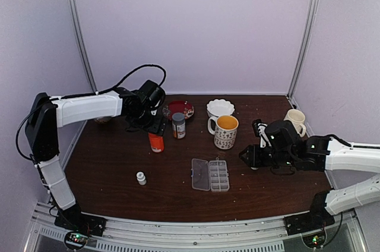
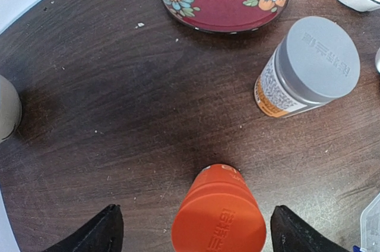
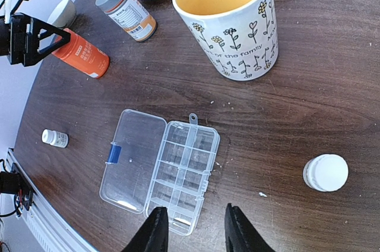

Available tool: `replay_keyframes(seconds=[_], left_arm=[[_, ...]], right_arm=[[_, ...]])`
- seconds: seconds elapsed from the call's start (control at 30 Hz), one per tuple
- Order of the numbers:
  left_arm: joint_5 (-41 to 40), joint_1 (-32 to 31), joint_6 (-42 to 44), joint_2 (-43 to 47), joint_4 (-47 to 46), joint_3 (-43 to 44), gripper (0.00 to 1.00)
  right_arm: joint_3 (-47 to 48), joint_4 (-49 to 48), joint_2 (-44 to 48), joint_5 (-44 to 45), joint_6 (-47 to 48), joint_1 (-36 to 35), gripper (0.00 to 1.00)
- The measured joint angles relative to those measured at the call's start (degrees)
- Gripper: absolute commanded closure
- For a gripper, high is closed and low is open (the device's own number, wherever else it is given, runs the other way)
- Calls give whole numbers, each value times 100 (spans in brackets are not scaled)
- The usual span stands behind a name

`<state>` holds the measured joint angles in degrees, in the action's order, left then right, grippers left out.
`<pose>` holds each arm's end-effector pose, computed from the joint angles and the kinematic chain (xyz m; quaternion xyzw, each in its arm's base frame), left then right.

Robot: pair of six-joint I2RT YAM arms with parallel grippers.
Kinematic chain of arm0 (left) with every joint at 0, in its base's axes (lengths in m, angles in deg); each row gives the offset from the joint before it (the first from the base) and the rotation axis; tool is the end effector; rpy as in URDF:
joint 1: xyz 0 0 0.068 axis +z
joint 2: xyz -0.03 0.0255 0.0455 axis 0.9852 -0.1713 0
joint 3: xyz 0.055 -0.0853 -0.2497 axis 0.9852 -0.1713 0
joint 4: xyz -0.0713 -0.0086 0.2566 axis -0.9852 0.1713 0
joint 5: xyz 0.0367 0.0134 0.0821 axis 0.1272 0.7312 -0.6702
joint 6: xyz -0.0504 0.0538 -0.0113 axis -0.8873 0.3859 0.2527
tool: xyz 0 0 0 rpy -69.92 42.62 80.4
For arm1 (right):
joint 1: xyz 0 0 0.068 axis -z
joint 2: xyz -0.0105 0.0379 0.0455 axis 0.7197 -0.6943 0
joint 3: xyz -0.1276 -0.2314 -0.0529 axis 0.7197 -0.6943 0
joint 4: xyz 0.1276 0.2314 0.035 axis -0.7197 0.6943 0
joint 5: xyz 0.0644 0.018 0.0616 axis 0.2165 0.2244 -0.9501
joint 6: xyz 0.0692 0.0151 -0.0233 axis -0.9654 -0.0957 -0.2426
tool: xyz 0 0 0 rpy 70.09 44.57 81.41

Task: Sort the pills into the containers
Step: Pick up the pill bottle from the center of the board.

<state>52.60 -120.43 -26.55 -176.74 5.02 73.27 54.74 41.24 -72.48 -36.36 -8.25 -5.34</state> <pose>0.3176 -0.2446 0.2109 0.0808 0.9533 -0.0140 0.2906 0.1581 0.1934 0.2073 -0.0787 0.9057 0.2842 0.3046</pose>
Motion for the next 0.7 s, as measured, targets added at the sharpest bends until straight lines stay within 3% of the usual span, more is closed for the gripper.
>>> replay_keyframes(seconds=[0.53,0.7], left_arm=[[326,72,35,-214,4,103,34],[411,79,33,-214,4,103,35]], right_arm=[[0,0,0,0,-2,0,66],[0,-2,0,0,-9,0,66]])
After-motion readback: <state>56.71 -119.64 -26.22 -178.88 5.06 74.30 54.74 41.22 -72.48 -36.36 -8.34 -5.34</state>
